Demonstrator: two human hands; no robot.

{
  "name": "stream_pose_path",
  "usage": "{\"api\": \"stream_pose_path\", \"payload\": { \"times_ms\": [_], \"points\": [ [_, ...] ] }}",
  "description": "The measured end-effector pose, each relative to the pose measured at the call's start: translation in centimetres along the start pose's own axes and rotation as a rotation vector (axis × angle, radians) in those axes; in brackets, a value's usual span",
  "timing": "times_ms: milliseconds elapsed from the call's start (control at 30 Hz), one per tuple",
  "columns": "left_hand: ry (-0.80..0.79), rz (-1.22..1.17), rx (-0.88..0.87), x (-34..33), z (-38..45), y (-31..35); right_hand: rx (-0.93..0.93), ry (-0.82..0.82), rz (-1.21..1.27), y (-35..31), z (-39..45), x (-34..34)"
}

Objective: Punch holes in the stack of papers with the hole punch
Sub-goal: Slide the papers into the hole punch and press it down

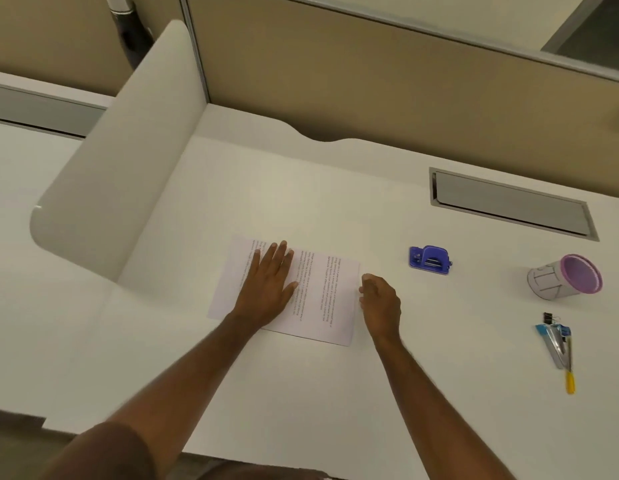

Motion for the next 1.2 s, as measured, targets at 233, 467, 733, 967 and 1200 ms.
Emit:
{"api": "stream_pose_path", "payload": {
  "times_ms": [233,467,733,967,1200],
  "points": [
    [-0.039,0.02,-0.013,-1.4,-0.5,-1.0,-0.146,0.002,-0.126,0.1,0.7,-1.0],
    [-0.017,0.057,-0.018,-2.3,-0.6,-1.3,-0.281,-0.076,0.106,0.2,1.9,-1.1],
    [-0.021,0.064,-0.008,-2.3,-0.6,-1.6,-0.33,-0.266,0.182,0.2,2.2,-1.7],
    [-0.032,0.063,0.008,-2.2,-0.6,-1.5,-0.175,-0.225,0.09,1.3,-0.3,-2.5],
    [-0.041,-0.043,-0.021,-1.5,-0.1,-1.4,-0.177,-0.193,0.191,2.8,-1.5,-3.1]
  ]
}}
Point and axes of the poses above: each hand's wrist, its own z-axis towards the middle knuckle, its own x-axis out of the back of the hand, y = z × x, the point moved 4 cm from there along z, towards the middle knuckle, and after that the axes turned 13 degrees about -z, right-handed, at the moved point
